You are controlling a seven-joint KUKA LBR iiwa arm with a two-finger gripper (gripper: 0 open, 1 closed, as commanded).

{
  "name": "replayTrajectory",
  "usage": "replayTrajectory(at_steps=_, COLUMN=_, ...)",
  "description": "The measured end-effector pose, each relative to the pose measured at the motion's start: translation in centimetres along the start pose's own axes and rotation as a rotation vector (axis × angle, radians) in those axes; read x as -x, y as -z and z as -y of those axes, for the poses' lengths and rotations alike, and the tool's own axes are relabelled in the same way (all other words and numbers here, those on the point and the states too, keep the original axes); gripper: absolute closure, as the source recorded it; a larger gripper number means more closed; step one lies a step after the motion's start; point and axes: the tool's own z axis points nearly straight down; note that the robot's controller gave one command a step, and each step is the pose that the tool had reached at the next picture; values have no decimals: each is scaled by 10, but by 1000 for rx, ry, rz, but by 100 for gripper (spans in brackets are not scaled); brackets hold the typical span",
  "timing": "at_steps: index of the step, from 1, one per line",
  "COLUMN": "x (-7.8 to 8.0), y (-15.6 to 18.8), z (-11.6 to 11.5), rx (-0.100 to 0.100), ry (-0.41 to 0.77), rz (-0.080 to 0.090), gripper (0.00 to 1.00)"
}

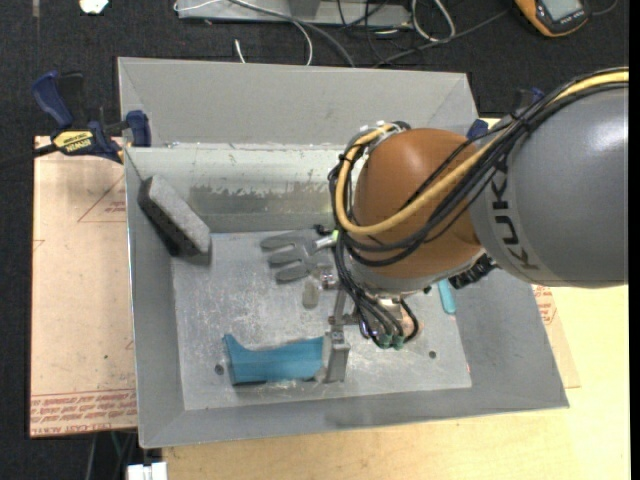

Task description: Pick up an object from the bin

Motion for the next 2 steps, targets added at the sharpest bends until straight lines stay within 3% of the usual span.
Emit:
replayTrajectory(at_steps=1, x=2, y=4, z=1, rx=1, ry=-3, rz=8, gripper=0)
replayTrajectory(at_steps=2, x=1, y=-73, z=-14, rx=1, ry=137, rz=10, gripper=0)
